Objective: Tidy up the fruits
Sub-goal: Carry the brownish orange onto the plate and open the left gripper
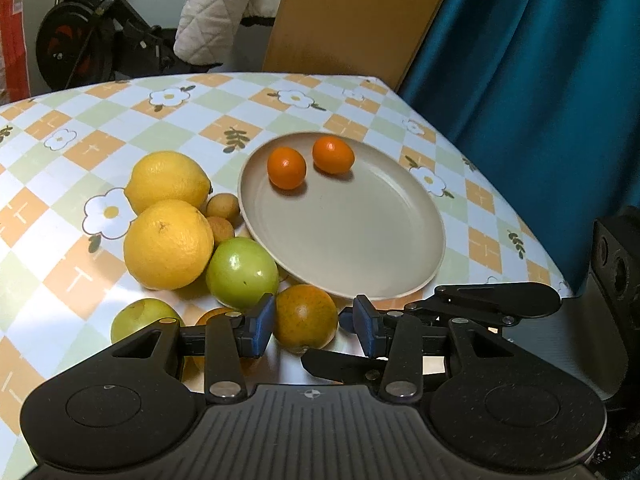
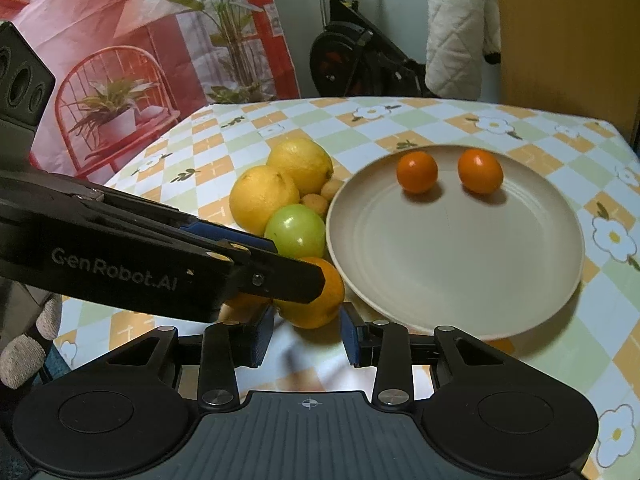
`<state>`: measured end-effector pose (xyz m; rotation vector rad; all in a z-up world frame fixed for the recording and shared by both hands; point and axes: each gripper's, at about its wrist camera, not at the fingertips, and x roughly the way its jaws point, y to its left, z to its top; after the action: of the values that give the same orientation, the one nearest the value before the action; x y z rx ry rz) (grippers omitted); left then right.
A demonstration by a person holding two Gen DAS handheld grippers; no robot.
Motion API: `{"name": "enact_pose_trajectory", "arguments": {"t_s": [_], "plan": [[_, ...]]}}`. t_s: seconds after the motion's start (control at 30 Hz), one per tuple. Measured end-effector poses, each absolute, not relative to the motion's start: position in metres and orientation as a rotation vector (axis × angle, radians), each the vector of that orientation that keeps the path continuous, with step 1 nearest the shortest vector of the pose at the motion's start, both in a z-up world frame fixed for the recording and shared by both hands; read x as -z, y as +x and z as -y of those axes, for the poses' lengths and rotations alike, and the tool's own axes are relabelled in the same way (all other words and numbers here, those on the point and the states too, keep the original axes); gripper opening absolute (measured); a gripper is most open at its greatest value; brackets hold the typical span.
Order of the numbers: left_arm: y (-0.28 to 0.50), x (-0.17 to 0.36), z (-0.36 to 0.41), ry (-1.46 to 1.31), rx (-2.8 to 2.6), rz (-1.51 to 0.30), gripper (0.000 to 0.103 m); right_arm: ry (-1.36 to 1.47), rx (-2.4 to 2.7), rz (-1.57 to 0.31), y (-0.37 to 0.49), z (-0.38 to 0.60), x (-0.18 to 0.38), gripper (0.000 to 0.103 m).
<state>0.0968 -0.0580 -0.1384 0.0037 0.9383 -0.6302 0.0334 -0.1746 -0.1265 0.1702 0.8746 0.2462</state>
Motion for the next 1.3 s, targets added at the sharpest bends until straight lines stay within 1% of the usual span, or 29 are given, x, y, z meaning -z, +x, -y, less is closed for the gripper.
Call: {"name": "enact_pose_trajectory", "arguments": {"t_s": [0.3,0.43,0.53,0.67,0.73,1.3], "plan": [[0.104,0.145,0.061,0.01,0.612,-0.972,0.044,0.208,-0.251,-0.885,0.036,0.179,0.134,0.034],[0.105,0.149,0.063,0.012,0.608,-0.983,0.044,0.215,-0.249,-0.885,0.038,0.178,0.136,0.035],[0.107,0.15,0.063,0.014,0.608,-0.979,0.043,0.22,-0.246,-0.884,0.04,0.178,0.137,0.039],[0.106,0.15,0.063,0.016,0.611,-0.979,0.042,0.22,-0.245,-0.878,0.042,0.177,0.138,0.039],[0.104,0.148,0.063,0.023,0.611,-0.977,0.041,0.214,-0.25,-0.877,0.042,0.175,0.137,0.037],[0.083,0.123,0.054,0.016,0.604,-0.916,0.041,0.182,-0.263,-0.827,0.028,0.169,0.113,0.036]]}}
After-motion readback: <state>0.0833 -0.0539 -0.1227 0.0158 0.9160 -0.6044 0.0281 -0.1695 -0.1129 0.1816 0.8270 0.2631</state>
